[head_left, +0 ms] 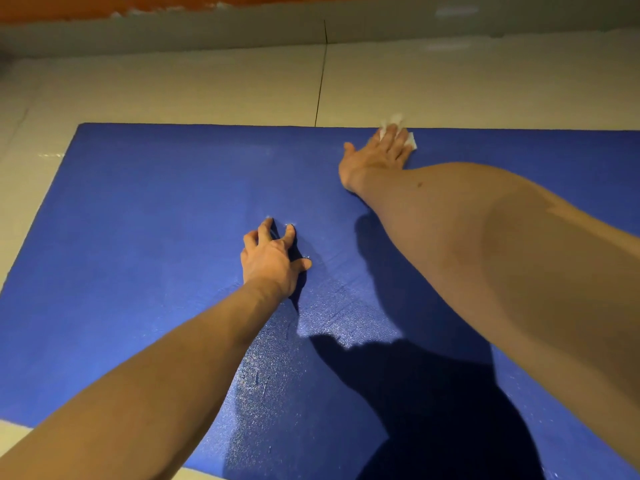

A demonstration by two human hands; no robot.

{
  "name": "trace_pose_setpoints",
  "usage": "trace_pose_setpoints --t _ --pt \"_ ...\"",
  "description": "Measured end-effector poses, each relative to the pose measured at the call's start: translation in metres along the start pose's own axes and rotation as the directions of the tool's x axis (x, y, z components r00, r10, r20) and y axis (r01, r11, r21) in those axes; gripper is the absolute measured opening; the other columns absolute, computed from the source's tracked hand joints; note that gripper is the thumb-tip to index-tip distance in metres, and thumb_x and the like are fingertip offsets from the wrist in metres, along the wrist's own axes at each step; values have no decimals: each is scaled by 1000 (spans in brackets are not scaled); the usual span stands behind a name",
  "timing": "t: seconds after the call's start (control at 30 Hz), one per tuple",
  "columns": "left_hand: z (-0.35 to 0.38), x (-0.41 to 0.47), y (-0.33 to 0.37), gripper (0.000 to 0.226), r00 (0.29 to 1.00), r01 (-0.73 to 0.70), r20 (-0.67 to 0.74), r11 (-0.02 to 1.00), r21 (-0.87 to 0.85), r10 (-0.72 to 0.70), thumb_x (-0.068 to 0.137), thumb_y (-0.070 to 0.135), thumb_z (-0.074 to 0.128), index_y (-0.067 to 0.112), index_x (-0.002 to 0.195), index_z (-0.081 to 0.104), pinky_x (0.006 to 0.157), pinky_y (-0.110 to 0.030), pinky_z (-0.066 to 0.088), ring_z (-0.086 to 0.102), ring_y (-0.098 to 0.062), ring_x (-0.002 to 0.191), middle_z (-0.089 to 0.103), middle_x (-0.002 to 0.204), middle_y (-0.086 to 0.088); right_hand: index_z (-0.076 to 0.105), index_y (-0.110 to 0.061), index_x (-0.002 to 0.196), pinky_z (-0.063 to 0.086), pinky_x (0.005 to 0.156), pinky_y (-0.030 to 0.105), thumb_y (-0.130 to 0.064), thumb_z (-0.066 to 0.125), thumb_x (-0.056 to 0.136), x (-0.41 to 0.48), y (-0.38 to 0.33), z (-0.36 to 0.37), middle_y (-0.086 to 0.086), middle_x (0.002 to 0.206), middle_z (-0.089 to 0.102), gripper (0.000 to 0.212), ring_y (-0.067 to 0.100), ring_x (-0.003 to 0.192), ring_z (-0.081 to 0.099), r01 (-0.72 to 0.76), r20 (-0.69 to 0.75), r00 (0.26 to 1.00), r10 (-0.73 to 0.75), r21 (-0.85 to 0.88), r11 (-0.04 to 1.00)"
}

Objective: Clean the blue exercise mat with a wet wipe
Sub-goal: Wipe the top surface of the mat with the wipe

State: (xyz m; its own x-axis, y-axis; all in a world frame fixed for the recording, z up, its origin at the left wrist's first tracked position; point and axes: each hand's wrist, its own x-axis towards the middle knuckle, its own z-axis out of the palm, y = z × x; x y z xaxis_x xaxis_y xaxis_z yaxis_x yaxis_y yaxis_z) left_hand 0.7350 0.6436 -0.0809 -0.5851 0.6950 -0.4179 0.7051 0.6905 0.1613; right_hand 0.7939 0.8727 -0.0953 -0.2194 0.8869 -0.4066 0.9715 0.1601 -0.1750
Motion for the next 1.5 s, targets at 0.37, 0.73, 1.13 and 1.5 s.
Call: trace_pose_setpoints --t 0.37,0.73,1.13,1.5 --pt "-4 -2 1 78 1000 -3 5 1000 17 3 90 55 64 33 156 28 120 -47 20 6 -32 147 7 165 -3 -3 -13 162 -10 125 44 -55 15 106 -13 -16 15 7 169 -14 72 27 155 -16 495 67 868 -491 -168 852" --pt "-4 -2 1 77 1000 -4 20 999 47 3 91 56 61 33 157 26 120 -48 19 5 -32 147 6 165 -3 -6 -4 160 -12 123 52 -64 19 101 -2 21 1 16 166 -20 87 34 152 -22 -31 -36 999 33 35 999" --pt "-1 1 -2 79 1000 -6 26 999 48 5 91 58 60 33 157 25 121 -49 22 4 -32 147 8 164 -1 7 -8 161 -11 124 48 -62 21 102 -34 81 12 11 169 -4 81 37 154 -13 212 -113 967 -227 -136 968" --pt "-3 -3 0 79 1000 -11 11 998 58 10 92 58 60 32 157 25 117 -49 27 6 -32 147 9 164 -3 -4 2 157 -6 124 51 -56 18 105 -129 51 67 23 165 -15 81 37 153 -19 464 -81 871 -485 -192 865"
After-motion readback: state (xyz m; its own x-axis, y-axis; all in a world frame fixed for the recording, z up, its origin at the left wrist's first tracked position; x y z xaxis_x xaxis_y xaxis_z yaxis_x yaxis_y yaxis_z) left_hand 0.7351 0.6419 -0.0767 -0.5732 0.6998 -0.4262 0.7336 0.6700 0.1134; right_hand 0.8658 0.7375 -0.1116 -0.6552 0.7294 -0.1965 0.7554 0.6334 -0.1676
